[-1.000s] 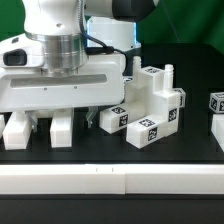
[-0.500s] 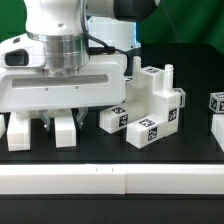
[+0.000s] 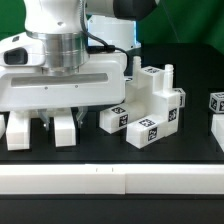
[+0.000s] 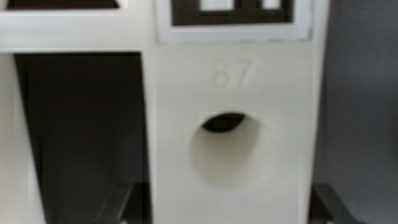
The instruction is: Assemble chair
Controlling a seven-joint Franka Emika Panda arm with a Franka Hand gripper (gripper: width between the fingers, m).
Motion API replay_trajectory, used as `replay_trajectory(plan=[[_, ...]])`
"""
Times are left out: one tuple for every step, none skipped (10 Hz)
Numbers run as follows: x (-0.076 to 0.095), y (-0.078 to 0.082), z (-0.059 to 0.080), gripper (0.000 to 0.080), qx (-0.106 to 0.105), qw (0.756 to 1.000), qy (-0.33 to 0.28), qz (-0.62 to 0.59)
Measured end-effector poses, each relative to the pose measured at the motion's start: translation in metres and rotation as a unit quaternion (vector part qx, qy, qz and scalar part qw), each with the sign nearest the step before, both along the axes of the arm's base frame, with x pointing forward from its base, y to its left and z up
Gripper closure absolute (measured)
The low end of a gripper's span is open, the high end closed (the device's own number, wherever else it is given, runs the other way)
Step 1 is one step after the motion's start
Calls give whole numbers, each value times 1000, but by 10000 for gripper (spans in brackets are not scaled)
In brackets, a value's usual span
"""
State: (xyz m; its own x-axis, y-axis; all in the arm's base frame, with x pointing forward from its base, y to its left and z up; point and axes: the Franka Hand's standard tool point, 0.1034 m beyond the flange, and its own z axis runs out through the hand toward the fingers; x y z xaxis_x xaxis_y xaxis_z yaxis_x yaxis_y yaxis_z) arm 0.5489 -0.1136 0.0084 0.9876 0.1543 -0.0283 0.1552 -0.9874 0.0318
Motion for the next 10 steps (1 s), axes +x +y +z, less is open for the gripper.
replay_trajectory(plan=[[2,1,5,513,1,1000,-3,-1],[5,3,16,512,5,1000,-6,-1],[5,6,25,512,11,1000,-3,-2],[8,11,39,512,19,1000,0,-5],[12,16,59,512,28,1000,-1,-10],[14,17,69,512,33,999,-1,-13],[19,18,77,512,36,999,-3,-17],[17,17,72,512,34,999,-2,-25],[17,17,70,512,34,999,0,-25],[17,18,70,512,33,999,0,-41]])
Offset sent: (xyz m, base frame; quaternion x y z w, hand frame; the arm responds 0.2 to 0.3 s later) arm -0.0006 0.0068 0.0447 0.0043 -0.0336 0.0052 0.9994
